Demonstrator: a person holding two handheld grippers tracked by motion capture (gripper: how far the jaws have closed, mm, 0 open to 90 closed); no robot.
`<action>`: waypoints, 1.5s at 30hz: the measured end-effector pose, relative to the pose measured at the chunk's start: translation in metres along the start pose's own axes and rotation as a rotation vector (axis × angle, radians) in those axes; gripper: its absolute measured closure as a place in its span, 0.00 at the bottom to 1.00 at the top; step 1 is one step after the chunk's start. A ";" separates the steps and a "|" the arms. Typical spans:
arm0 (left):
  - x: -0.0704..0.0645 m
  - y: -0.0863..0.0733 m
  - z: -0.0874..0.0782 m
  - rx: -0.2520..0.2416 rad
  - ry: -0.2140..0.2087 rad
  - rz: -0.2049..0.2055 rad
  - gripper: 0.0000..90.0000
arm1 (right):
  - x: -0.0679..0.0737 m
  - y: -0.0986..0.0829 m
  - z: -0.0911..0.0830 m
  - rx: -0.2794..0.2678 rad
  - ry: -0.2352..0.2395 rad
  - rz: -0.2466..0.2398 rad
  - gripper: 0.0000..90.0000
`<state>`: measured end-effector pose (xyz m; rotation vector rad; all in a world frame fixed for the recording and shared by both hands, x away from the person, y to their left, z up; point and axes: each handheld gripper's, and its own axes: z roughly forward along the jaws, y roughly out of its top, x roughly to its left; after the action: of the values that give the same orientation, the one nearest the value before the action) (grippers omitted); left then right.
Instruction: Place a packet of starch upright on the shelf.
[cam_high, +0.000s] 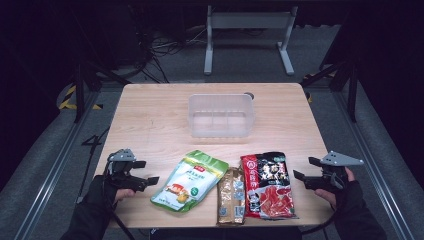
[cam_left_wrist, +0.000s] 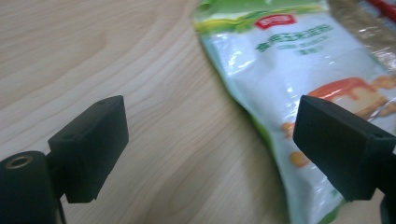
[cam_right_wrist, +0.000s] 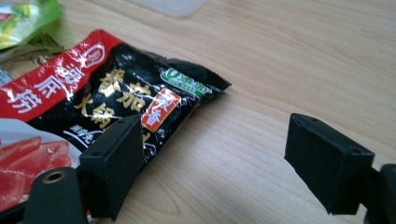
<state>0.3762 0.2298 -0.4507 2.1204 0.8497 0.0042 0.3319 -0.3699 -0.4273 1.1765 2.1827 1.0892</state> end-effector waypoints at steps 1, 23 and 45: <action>-0.001 0.003 0.004 0.014 -0.021 0.010 0.12 | 0.001 0.000 -0.001 0.001 0.014 0.000 0.26; -0.029 -0.002 0.023 0.070 -0.084 0.051 0.11 | 0.104 0.078 0.054 0.065 0.282 -0.145 0.30; -0.036 -0.007 0.033 0.095 -0.090 0.060 0.08 | 0.154 0.112 0.162 0.372 0.423 -0.081 0.62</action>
<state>0.3540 0.1896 -0.4672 2.2164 0.7461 -0.1017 0.4120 -0.1335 -0.4354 1.0598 2.8302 0.9948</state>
